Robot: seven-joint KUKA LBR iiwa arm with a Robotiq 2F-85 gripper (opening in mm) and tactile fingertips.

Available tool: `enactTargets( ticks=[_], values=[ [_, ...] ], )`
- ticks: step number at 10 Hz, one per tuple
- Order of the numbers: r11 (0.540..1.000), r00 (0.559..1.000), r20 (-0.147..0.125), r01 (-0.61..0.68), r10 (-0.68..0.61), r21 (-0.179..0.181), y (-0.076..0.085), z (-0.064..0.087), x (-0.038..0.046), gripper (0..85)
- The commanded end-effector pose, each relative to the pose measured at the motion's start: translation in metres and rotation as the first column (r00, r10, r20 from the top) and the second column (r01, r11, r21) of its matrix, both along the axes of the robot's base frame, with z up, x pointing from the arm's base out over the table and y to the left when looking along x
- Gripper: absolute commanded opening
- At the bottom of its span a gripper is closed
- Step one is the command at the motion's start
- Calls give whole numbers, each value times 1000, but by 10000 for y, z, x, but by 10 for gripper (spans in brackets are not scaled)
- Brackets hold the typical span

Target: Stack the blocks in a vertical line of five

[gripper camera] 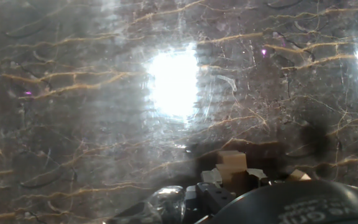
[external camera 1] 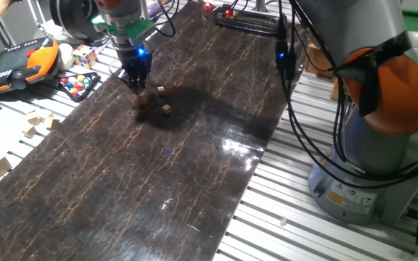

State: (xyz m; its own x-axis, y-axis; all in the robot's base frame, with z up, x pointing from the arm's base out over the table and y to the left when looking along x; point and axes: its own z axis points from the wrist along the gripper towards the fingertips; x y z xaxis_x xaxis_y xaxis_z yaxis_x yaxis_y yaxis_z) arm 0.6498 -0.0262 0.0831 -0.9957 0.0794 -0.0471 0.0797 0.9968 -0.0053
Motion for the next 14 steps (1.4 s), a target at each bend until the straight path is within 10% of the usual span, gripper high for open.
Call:
enactTargets(
  ticks=[1, 14],
  values=[
    [1000, 1000, 0, -1, 1, 0, -6, -5, -2, 10],
    [999, 999, 10, -34, 35, -11, -62, -81, 29, 10]
  ],
)
